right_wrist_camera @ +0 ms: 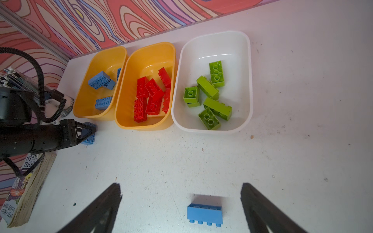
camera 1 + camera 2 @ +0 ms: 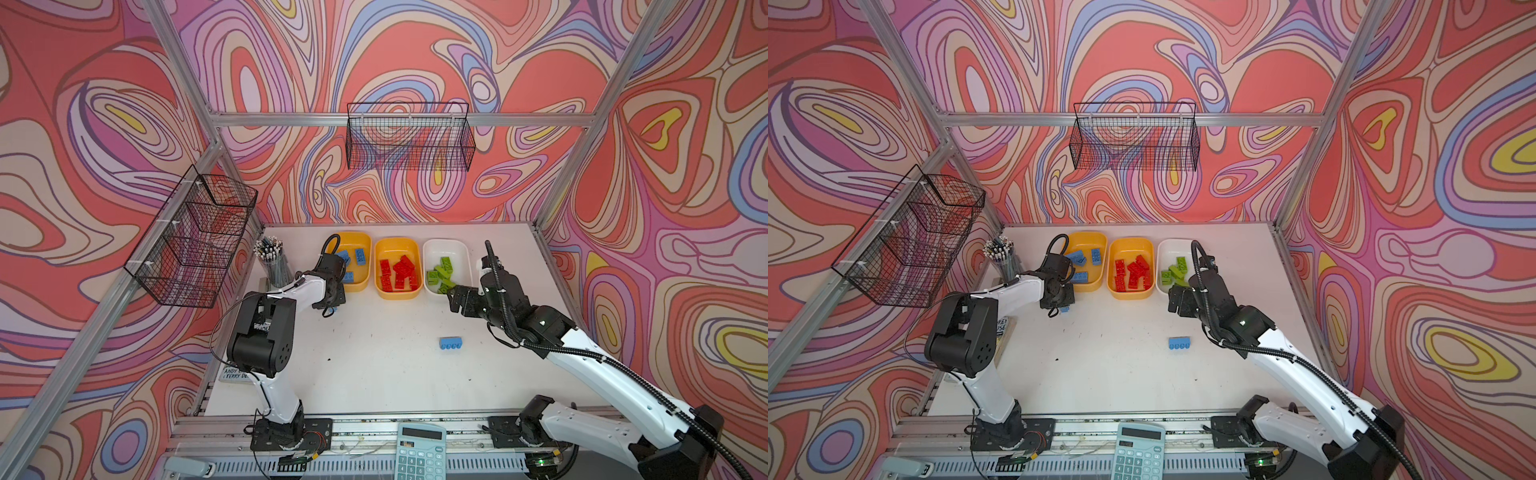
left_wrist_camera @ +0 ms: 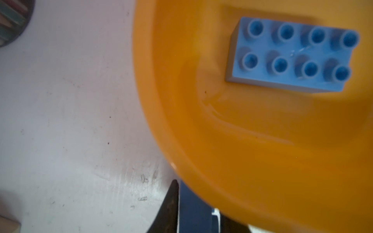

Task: Sort the legos into containers by color
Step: 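Lift the light-blue brick with the left gripper toward the yellow tub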

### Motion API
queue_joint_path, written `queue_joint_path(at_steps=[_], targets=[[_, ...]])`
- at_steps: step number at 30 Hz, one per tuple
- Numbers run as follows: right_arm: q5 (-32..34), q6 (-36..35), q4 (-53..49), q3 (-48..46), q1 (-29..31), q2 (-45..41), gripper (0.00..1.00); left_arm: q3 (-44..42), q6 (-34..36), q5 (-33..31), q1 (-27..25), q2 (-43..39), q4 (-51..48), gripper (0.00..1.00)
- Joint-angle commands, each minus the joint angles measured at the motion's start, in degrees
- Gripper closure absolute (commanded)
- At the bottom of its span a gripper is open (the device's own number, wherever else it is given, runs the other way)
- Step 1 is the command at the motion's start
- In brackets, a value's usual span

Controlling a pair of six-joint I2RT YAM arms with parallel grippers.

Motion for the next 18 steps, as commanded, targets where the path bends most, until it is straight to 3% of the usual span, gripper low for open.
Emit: queue_joint_path(at_steps=[1,10,18], targets=[[1.09,0.49,-0.43,0.18,0.09,0.00,0.02,1.22,-0.69,0.55,0.32,1.15,-3.12,0.95],[0.84,0.16,-0.06,-0.58,0.09,-1.15,0.02,-0.82,-2.18,1.04,0.27,-3.42,-5.97,1.00],[0.40,0.07,0.32,-1.65,0.09,-2.62,0.02,-3.25,-4.55,1.98,-0.79,-16.10,-10.16,1.00]])
